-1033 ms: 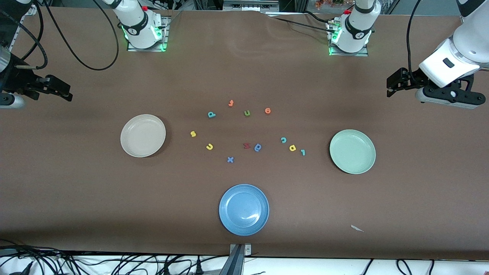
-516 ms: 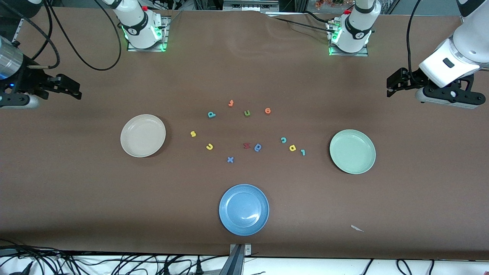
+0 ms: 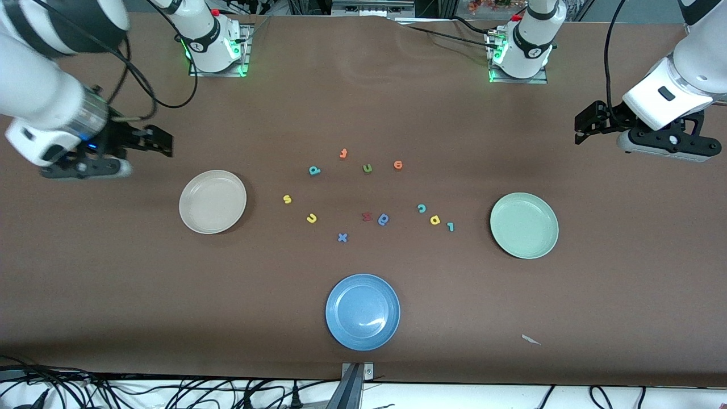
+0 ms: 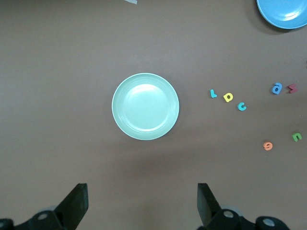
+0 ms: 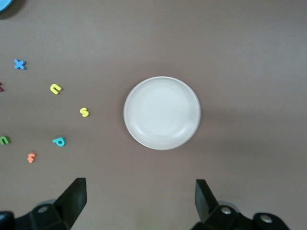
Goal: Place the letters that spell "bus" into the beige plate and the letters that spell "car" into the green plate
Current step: 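Grasp the yellow s with the right gripper while the left gripper grasps teal l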
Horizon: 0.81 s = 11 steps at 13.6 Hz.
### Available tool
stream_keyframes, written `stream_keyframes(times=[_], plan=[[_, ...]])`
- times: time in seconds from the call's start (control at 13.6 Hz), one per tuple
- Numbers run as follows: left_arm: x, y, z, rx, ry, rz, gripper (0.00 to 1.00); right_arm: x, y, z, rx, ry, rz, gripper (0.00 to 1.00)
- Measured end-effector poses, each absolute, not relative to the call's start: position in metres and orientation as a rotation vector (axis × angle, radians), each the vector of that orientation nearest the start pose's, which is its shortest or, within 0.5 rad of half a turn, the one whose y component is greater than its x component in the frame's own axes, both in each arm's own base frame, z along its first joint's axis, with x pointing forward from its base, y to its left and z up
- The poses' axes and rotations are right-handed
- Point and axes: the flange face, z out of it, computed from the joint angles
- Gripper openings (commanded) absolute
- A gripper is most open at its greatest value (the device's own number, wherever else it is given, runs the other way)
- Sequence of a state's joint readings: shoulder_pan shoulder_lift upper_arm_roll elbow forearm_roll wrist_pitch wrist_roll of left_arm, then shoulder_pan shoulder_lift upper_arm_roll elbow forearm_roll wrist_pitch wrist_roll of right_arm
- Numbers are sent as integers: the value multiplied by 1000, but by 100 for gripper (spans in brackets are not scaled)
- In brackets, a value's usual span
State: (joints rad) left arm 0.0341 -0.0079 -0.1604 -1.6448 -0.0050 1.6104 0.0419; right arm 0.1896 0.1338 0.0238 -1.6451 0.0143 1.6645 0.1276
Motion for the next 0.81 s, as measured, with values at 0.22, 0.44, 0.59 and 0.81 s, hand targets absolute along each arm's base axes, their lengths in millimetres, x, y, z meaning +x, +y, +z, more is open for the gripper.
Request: stream_keyframes(times=[0.22, 0.44, 0.59, 0.81], plan=[[549, -71, 597, -3133, 265, 43, 100, 580, 193, 442, -3136, -237, 210, 100], [549, -74, 596, -3132, 273, 47, 100, 566, 226, 363, -3131, -311, 189, 100], [548, -86, 592, -3129, 302, 59, 100, 550, 249, 316, -3130, -381, 215, 100], [555, -109, 567, -3125, 360, 129, 100, 539, 295, 258, -3103, -486, 121, 100]])
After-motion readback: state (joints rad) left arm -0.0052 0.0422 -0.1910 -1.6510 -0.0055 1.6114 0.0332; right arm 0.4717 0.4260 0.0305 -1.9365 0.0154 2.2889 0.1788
